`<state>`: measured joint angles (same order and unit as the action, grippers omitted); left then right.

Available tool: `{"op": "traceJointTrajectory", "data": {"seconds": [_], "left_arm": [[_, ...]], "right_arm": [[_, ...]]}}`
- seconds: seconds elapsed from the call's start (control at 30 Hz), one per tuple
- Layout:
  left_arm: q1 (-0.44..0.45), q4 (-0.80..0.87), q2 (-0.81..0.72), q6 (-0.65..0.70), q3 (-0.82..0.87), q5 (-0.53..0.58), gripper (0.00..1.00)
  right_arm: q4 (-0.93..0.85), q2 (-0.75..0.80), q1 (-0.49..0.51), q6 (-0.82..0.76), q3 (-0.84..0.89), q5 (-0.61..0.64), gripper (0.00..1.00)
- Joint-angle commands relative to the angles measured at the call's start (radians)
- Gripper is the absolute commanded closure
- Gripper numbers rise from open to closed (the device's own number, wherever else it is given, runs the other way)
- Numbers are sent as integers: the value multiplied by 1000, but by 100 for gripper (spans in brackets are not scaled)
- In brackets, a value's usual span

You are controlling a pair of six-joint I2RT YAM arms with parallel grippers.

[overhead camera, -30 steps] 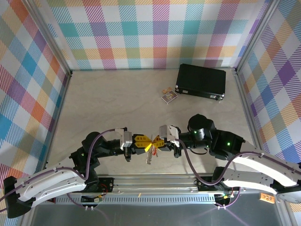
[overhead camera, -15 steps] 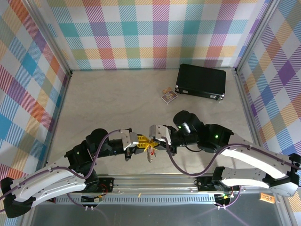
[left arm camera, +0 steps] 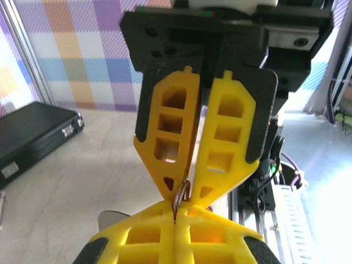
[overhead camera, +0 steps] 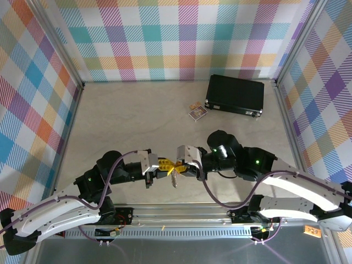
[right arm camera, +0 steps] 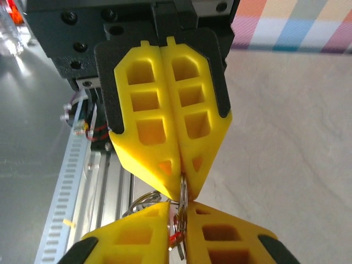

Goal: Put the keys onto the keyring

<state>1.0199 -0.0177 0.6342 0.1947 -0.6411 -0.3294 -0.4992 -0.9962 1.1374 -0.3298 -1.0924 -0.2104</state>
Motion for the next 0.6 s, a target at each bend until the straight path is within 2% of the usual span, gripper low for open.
{"op": "traceJointTrajectory", "data": {"seconds": [0.0,0.2,0.47,0.57], "left_arm": [[5,-191,-10,-59,7,-48,100],[5,-316,7,-118,37,-107,100],[5,-475,8,-209,96,-126,100],[5,-433,12,-199,90,-112,100]], "right_arm": [[97,31,14,33,45,-60,85],[145,77,13,45,81,-62,86],[214,141,14,33,127,-73,96],[221,148,13,23,131,-64,100]]}}
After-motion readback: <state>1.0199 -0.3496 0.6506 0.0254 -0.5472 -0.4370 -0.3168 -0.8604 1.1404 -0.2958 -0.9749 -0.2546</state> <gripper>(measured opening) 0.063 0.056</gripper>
